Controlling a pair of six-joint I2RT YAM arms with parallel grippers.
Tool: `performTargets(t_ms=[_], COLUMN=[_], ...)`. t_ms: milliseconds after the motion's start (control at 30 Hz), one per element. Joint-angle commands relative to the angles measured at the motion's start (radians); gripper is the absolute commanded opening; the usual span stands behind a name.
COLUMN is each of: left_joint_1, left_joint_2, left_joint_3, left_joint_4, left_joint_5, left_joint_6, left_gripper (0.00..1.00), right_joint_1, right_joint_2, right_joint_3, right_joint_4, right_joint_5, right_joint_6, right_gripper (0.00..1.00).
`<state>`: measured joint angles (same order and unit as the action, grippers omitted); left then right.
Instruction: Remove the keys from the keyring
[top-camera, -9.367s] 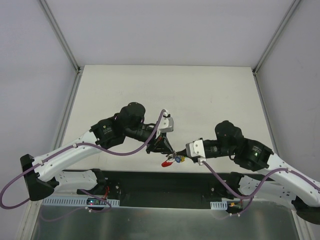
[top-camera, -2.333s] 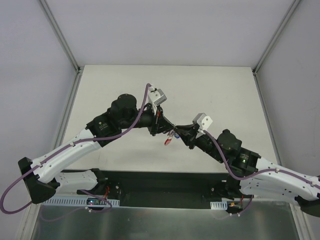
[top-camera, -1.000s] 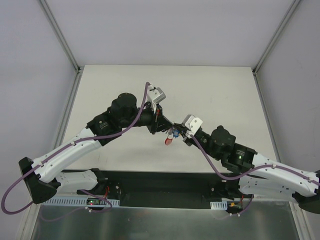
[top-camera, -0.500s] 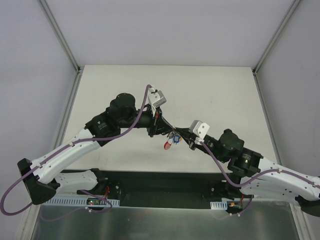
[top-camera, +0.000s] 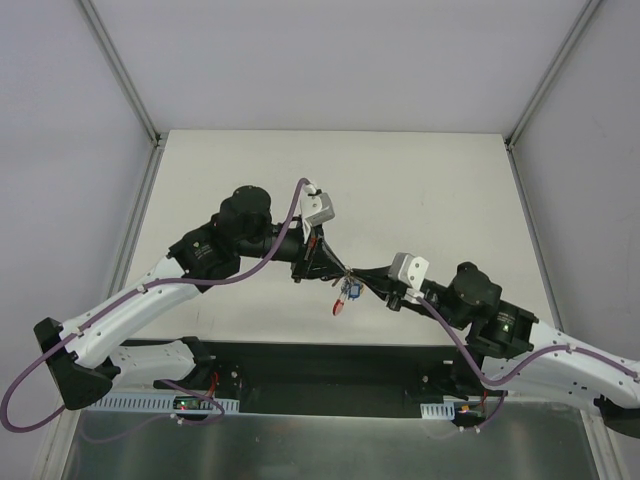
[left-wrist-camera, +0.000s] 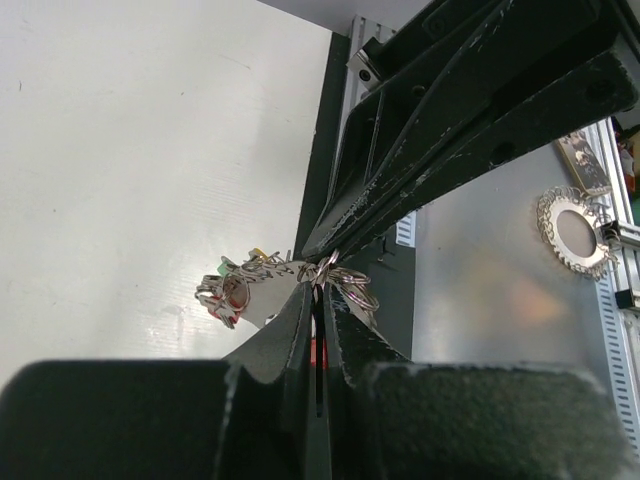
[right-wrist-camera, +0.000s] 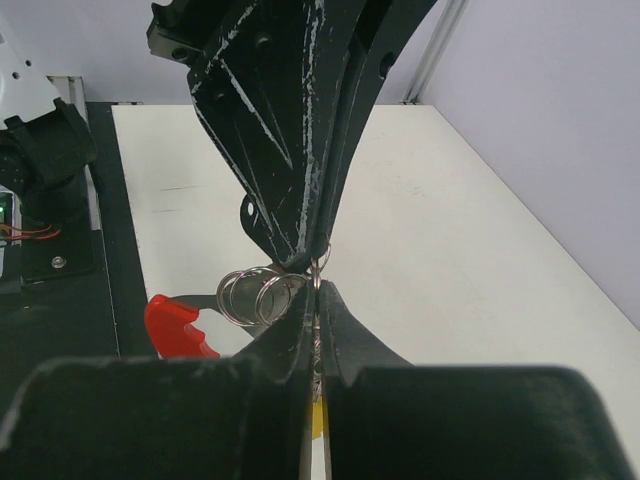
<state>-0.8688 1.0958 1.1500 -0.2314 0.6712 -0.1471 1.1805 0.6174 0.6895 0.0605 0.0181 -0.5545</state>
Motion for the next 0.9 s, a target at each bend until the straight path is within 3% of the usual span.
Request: performTargets(t_ms=[0,100,200,600,867], left_joint_1=[0.001,-0.001,-0.001,0.004,0.014], left_joint_2=[-0.027,-0.025,-0.016,0.027,0.021], left_joint_3=[0.036,0.034,0.039,0.073,0.077], left_joint_4=[-0.005,-0.009,-0.013,-0.039,-0.048], left_joint_5=[0.091,0.128,0.163,0.278,0.289], left_joint_6=[0.049,0.086,0.112,0.130,0.138], left_gripper=[0.06,0.10,0.00,0.00,0.00], right_joint_1=[-0.005,-0.005,-0.005,-0.007,-0.005], right_joint_2=[-0.028,-0.030,-0.025,0.021,0.056], right_joint_3=[0.022,0.039,0.065,0.128,0.146], right_joint_4=[0.021,-0.010,-0.056,-0.260,-0.294], right_joint_5=[-0.042,-0.079,-0.115,-0.282,-0.346], right_joint_6=[0.002,0.001,-0.008,-0.051,-0.076], right_gripper=[0.01,0.01,0.01,0.01,0.01])
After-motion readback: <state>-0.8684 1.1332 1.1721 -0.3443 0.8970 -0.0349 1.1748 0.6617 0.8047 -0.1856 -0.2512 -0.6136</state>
